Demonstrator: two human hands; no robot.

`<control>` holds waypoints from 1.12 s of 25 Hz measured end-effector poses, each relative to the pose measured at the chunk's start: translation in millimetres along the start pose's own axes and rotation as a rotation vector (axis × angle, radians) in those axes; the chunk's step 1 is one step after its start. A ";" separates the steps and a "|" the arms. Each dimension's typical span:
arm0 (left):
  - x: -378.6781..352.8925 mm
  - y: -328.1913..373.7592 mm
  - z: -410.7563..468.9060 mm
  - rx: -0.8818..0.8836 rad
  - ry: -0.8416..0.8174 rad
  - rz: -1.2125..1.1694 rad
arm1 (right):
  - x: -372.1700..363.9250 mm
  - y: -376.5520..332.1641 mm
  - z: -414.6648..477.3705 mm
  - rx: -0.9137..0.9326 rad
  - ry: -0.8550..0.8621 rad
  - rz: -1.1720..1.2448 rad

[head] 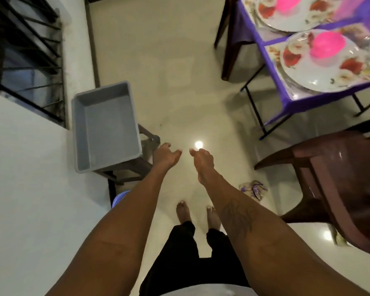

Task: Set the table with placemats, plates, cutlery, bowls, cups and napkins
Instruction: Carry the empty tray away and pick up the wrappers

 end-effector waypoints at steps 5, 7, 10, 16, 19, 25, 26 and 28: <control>-89.6 56.6 -36.3 -0.166 -0.117 0.109 | 101.2 34.6 -10.9 -0.057 0.164 0.143; -130.2 73.8 -45.2 -0.233 -0.198 0.172 | 132.5 54.9 -9.3 -0.070 0.233 0.187; -184.3 87.6 -60.7 -0.282 -0.283 0.217 | 177.7 90.0 -6.1 -0.100 0.337 0.214; -299.6 56.5 -58.7 0.001 -0.417 0.033 | 238.8 191.6 12.3 -0.245 0.467 0.300; -378.5 39.1 -29.1 0.112 -0.426 -0.064 | 266.5 258.2 57.3 -0.312 0.522 0.317; -572.4 -17.1 75.1 0.182 -0.445 -0.097 | 322.8 385.1 228.9 -0.289 0.584 0.194; -601.0 -25.8 93.4 0.186 -0.455 -0.105 | 328.6 403.6 258.9 -0.275 0.582 0.167; -656.4 -41.3 125.4 0.204 -0.520 -0.121 | 334.7 438.8 306.4 -0.279 0.580 0.145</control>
Point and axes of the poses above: each hand's wrist, its own z-axis towards the middle knuckle, its own x-axis out of the back of the hand, y = z × x, the point moved 9 cm from there along z, towards the middle knuckle, and after that the axes turned 6 degrees about x, right-handed, at the moved point
